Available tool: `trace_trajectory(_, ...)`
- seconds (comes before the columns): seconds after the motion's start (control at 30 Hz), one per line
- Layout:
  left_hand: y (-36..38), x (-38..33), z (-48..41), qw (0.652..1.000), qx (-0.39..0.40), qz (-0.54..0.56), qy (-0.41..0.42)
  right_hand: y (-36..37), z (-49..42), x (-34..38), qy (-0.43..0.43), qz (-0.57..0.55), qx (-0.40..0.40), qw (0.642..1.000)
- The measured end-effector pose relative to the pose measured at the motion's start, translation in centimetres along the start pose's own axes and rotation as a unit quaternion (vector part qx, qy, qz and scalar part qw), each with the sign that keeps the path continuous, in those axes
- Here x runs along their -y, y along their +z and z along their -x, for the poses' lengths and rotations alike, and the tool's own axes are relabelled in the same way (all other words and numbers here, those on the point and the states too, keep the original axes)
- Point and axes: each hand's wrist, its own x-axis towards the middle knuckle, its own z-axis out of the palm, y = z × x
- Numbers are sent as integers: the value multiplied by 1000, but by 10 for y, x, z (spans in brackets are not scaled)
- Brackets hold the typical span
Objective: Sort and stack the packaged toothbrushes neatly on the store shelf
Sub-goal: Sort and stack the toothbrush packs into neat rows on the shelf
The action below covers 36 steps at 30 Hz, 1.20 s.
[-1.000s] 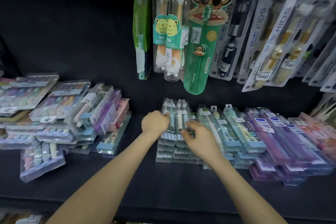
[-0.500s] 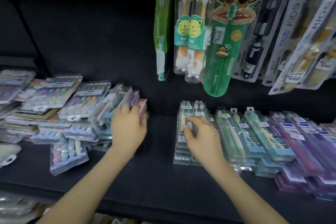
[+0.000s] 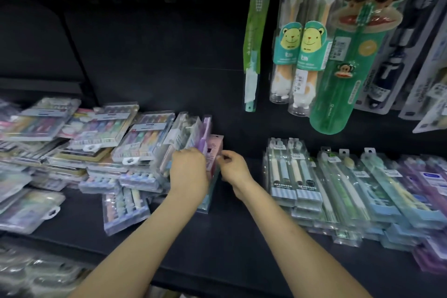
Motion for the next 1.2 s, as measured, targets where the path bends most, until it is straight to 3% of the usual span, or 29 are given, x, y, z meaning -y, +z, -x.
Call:
trace_trajectory(0.07, -5, 3, -6, 999, 20, 46, -14, 1, -3, -5, -2, 2, -4, 1000)
trace_trajectory(0.2, -10, 19, -10, 986, -18, 153, -68, 8, -5, -13, -12, 35, 14, 999)
trace_trajectory(0.37, -2, 47, -10, 923, -54, 351, -147, 18, -10, -15, -43, 165, 9, 985)
trace_trajectory(0.6, -5, 53, -6, 895, -79, 416, -140, 16, -2, -12, -83, 224, -24, 971)
trace_trajectory(0.7, -7, 53, -2, 882, -92, 441, -138, 9, 10, -9, -80, 171, -55, 980)
trace_trajectory(0.8, -10, 51, 4, 854, -116, 488, -141, -5, 31, -1, -52, 24, -78, 995)
trace_trajectory(0.93, -17, 45, 20, 801, -65, 579, -136, -43, 72, 8, -8, -116, -65, 991)
trace_trajectory(1.07, -26, 35, 48, 752, -14, 652, -98, -106, 123, 14, -4, -158, -58, 986)
trace_trajectory(1.2, -32, 17, 75, 737, 19, 675, -24, -170, 168, 1, 12, -111, -74, 991)
